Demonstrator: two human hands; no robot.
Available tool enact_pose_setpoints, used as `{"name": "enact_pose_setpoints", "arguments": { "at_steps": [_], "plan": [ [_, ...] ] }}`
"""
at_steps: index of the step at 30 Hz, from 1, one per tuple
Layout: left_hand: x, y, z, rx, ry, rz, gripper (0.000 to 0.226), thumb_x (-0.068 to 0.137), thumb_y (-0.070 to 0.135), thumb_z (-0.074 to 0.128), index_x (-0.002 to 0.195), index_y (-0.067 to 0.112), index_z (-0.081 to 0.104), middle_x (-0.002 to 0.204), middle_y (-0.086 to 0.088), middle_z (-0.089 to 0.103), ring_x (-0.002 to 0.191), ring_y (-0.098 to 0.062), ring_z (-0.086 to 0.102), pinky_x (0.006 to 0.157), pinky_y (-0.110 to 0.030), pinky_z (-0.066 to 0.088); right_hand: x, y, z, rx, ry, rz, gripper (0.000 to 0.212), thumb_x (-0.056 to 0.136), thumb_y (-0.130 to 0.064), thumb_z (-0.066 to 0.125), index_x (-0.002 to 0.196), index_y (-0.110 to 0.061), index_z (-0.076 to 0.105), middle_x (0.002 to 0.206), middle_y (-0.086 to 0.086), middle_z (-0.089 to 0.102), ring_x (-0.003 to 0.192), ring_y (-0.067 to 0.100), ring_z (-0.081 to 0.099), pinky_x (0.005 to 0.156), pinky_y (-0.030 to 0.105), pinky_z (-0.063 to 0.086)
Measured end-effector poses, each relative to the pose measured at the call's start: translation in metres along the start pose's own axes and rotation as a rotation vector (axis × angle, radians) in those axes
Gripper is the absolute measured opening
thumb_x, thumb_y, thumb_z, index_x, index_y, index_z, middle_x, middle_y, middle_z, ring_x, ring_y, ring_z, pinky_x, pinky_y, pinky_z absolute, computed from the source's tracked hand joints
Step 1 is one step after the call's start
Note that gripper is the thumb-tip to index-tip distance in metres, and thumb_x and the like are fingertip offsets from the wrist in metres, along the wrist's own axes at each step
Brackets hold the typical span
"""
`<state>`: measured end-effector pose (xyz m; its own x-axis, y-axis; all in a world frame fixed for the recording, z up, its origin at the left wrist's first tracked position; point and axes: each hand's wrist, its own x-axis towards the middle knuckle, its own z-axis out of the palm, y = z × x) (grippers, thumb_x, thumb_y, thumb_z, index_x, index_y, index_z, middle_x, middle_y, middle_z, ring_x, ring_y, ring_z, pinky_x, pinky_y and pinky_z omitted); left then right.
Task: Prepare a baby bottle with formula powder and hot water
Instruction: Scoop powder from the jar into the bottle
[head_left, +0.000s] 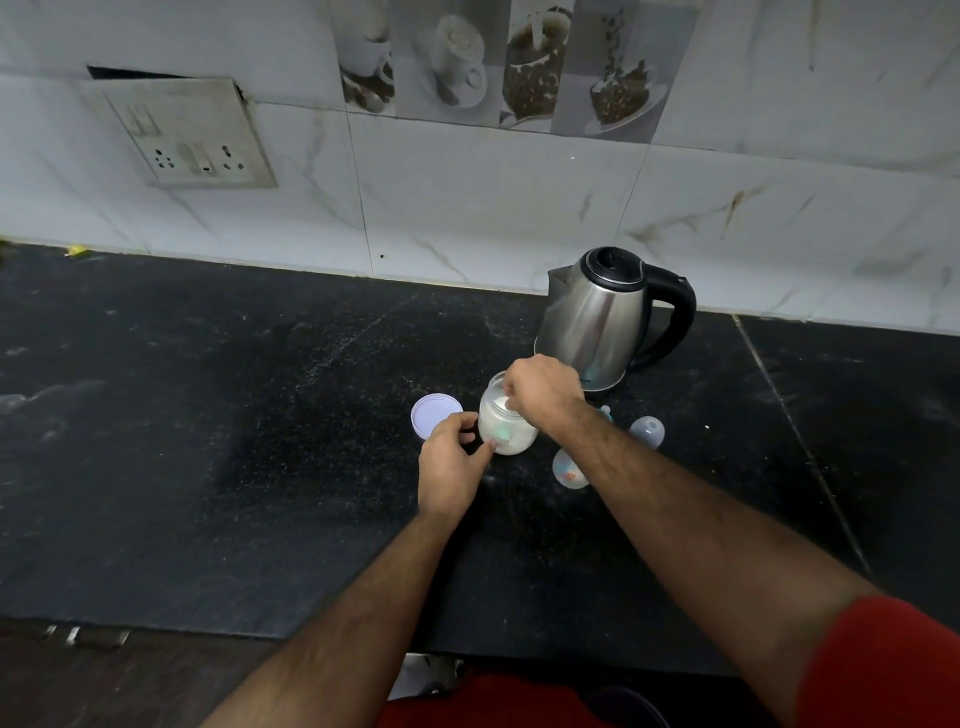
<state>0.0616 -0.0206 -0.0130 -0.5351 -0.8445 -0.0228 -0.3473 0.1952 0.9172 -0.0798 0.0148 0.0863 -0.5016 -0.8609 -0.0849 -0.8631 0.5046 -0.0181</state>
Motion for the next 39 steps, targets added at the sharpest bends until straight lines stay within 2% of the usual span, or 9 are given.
{"name": "enact_pose_setpoints", "arguments": {
  "at_steps": [8, 13, 18, 23, 26, 28, 30, 33, 39],
  "plan": [
    [-0.01, 0.002, 0.001, -0.024, -0.024, 0.035, 0.028, 0.079, 0.019, 0.08, 0.102, 0.029, 0.066, 0.094, 0.02, 0.069, 0.085, 0.009, 0.065, 0.07, -0.005, 0.049, -0.014, 0.022, -0.017, 0.269, 0.215, 0.111, 0.014, 0.092, -0.021, 0.063, 0.088, -0.028, 0.074, 0.088, -0.007, 0.073, 0.084, 0.016, 0.065, 0.069, 0.031, 0.05],
    [-0.026, 0.005, 0.014, -0.075, -0.123, 0.05, 0.018, 0.082, 0.013, 0.079, 0.098, 0.016, 0.072, 0.085, 0.007, 0.073, 0.072, 0.0, 0.065, 0.078, -0.023, 0.058, -0.045, 0.054, -0.02, 0.528, 0.329, 0.27, 0.01, 0.087, -0.022, 0.068, 0.082, -0.026, 0.075, 0.078, -0.012, 0.072, 0.077, 0.011, 0.068, 0.071, 0.032, 0.056],
    [-0.04, 0.014, 0.035, -0.06, -0.243, 0.086, 0.037, 0.082, 0.017, 0.079, 0.118, 0.016, 0.069, 0.108, 0.007, 0.072, 0.092, 0.001, 0.068, 0.086, -0.022, 0.057, -0.083, 0.088, 0.002, 0.756, 0.38, 0.411, 0.012, 0.089, -0.015, 0.063, 0.086, -0.018, 0.074, 0.074, -0.007, 0.071, 0.07, 0.014, 0.069, 0.07, 0.036, 0.058],
    [-0.038, 0.028, 0.057, -0.013, -0.311, 0.083, 0.071, 0.08, 0.022, 0.082, 0.143, 0.016, 0.05, 0.137, 0.002, 0.06, 0.125, -0.009, 0.056, 0.102, -0.027, 0.05, -0.104, 0.107, 0.043, 1.099, 0.236, 0.546, 0.028, 0.09, 0.006, 0.049, 0.098, -0.01, 0.071, 0.104, 0.014, 0.073, 0.075, 0.014, 0.068, 0.055, 0.017, 0.051],
    [-0.036, 0.037, 0.069, -0.027, -0.333, 0.102, 0.079, 0.075, 0.021, 0.083, 0.145, 0.019, 0.047, 0.129, 0.022, 0.058, 0.118, 0.01, 0.049, 0.093, -0.005, 0.04, -0.11, 0.11, 0.061, 1.199, 0.032, 0.561, 0.038, 0.093, 0.008, 0.045, 0.122, -0.009, 0.064, 0.124, 0.01, 0.067, 0.105, 0.019, 0.065, 0.075, 0.031, 0.056],
    [-0.035, 0.043, 0.076, -0.065, -0.335, 0.098, 0.083, 0.07, 0.019, 0.083, 0.144, 0.025, 0.046, 0.118, 0.037, 0.055, 0.114, 0.017, 0.05, 0.091, -0.002, 0.038, -0.113, 0.11, 0.068, 1.221, -0.035, 0.512, 0.043, 0.094, 0.008, 0.046, 0.131, -0.01, 0.059, 0.131, 0.006, 0.062, 0.117, 0.021, 0.06, 0.078, 0.032, 0.054],
    [-0.035, 0.047, 0.082, -0.074, -0.328, 0.068, 0.082, 0.068, 0.02, 0.082, 0.142, 0.033, 0.048, 0.117, 0.036, 0.056, 0.114, 0.013, 0.054, 0.094, -0.008, 0.041, -0.116, 0.109, 0.07, 1.223, -0.072, 0.455, 0.044, 0.095, 0.007, 0.046, 0.132, -0.013, 0.058, 0.128, -0.001, 0.061, 0.117, 0.016, 0.058, 0.07, 0.026, 0.051],
    [-0.038, 0.052, 0.089, -0.084, -0.315, 0.079, 0.071, 0.067, 0.019, 0.081, 0.11, 0.068, 0.052, 0.104, 0.042, 0.063, 0.103, 0.019, 0.058, 0.082, -0.003, 0.043, -0.118, 0.112, 0.074, 1.19, -0.093, 0.388, 0.046, 0.094, 0.006, 0.044, 0.13, -0.017, 0.059, 0.117, -0.01, 0.06, 0.107, 0.006, 0.057, 0.064, 0.018, 0.047],
    [-0.048, 0.051, 0.106, -0.059, -0.237, 0.073, 0.054, 0.07, 0.024, 0.083, 0.106, 0.053, 0.056, 0.103, 0.03, 0.066, 0.1, 0.015, 0.061, 0.079, -0.001, 0.043, -0.125, 0.131, 0.087, 1.138, -0.061, 0.312, 0.037, 0.092, 0.005, 0.049, 0.118, -0.017, 0.065, 0.102, -0.014, 0.065, 0.093, -0.001, 0.061, 0.066, 0.013, 0.044]
  ]
}}
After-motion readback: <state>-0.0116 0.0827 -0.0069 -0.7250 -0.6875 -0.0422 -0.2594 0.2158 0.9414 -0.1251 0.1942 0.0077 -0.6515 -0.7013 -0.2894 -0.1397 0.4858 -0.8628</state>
